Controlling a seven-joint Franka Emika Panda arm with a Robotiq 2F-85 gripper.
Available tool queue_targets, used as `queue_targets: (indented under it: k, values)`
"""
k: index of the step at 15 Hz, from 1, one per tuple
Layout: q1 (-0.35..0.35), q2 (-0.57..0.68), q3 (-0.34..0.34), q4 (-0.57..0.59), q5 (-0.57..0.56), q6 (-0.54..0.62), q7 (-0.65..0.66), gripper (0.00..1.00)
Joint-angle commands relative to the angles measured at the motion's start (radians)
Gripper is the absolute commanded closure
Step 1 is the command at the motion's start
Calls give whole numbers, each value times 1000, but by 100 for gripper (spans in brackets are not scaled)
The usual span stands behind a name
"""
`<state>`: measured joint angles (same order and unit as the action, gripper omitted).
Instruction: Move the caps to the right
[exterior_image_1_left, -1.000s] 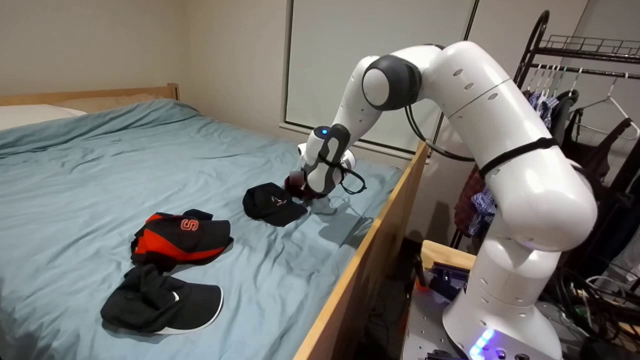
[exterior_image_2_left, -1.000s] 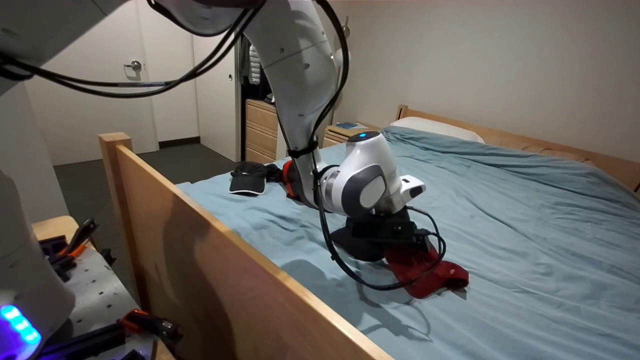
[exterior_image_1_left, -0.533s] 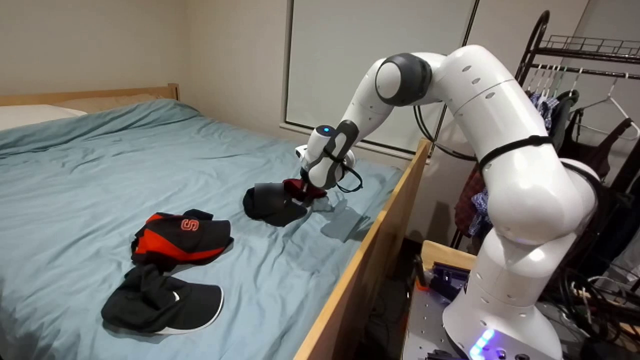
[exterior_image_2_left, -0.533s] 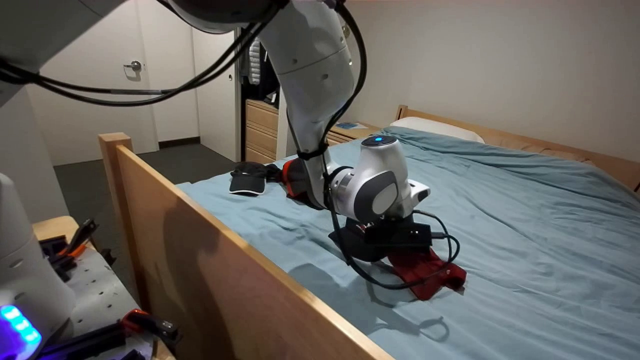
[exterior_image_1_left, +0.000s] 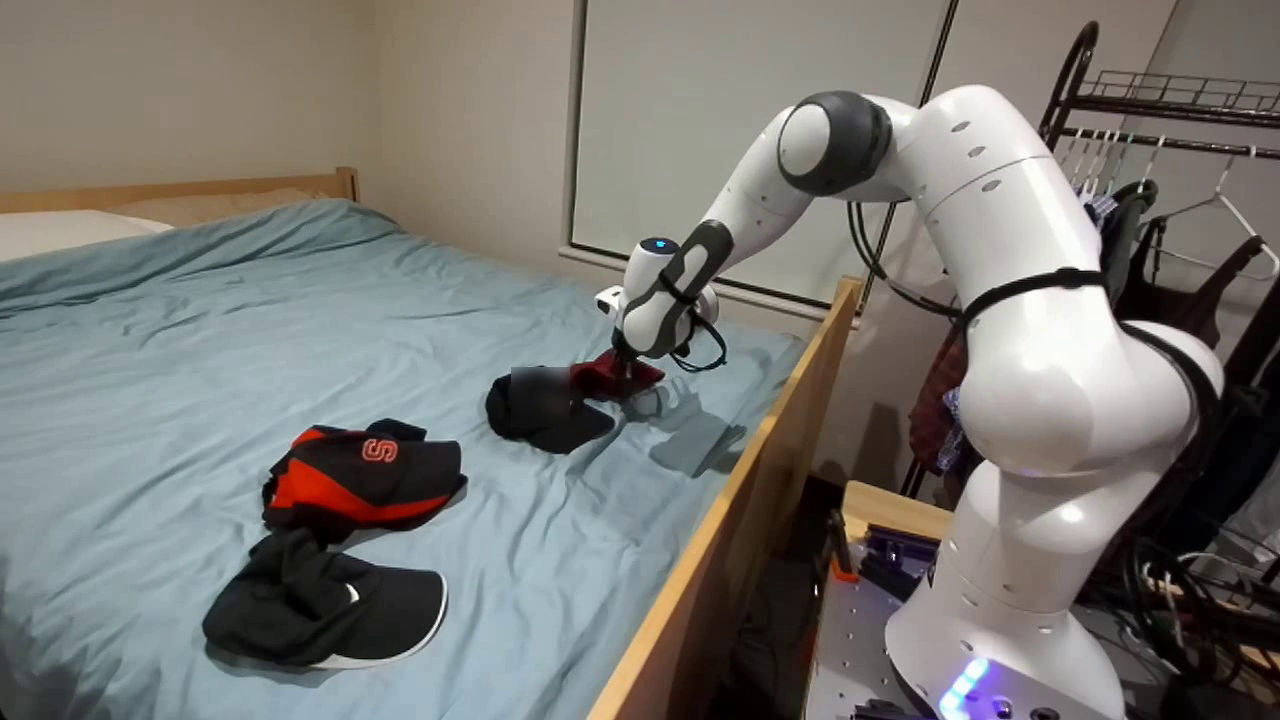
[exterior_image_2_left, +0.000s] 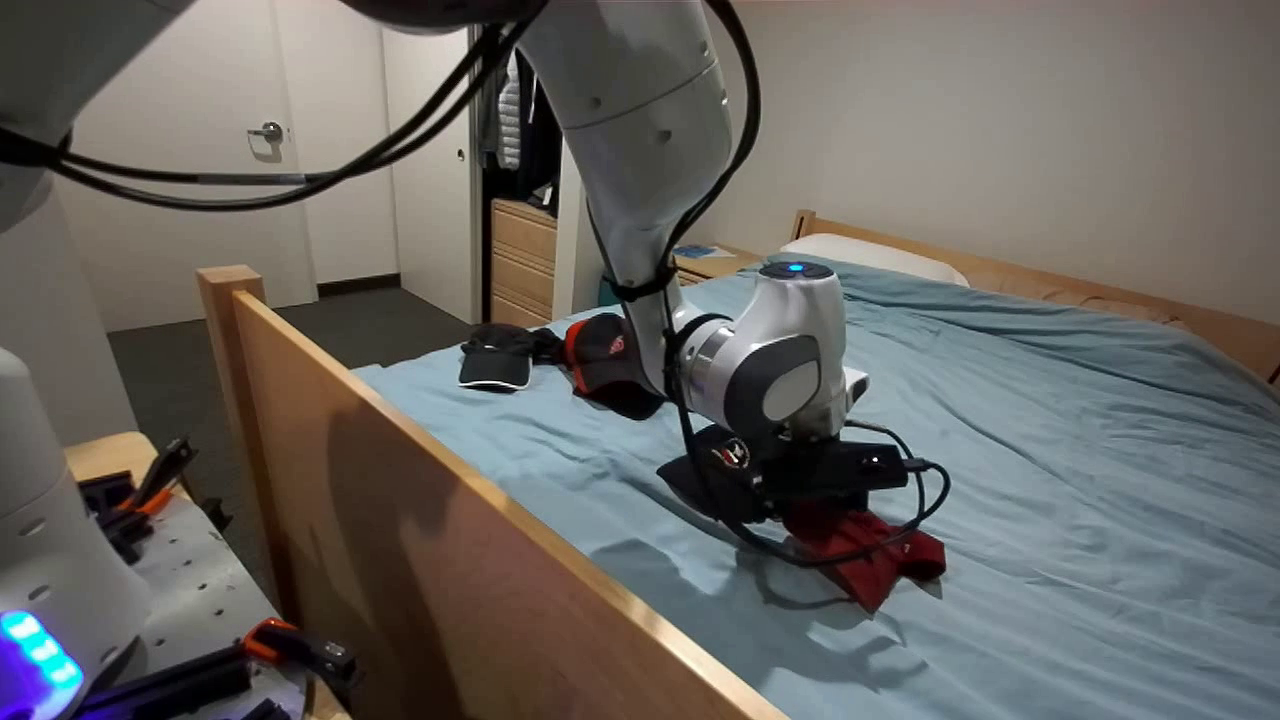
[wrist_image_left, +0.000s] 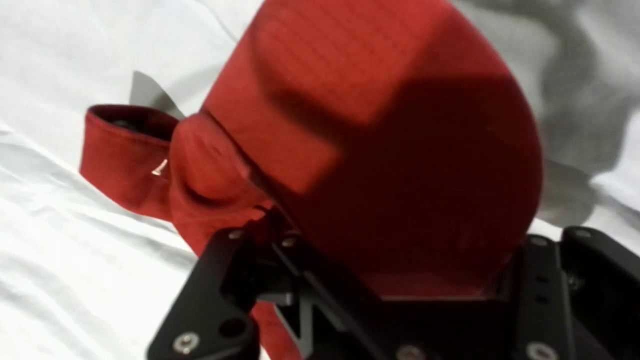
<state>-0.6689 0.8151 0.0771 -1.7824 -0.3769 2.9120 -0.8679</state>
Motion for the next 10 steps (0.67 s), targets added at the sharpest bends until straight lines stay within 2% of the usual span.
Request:
queue_targets:
  k: [1, 3, 6, 8, 10]
  values:
    - [-101, -46, 121, -55, 57, -109, -244, 39]
    - [-119, -53, 142, -54, 89, -190, -359, 27]
    - [-86, -78, 106, -36, 126, -343, -499, 6]
    - [-62, -105, 83, -21, 161, -470, -573, 0]
    - [-37, -126, 56, 2, 230, -558, -561, 0]
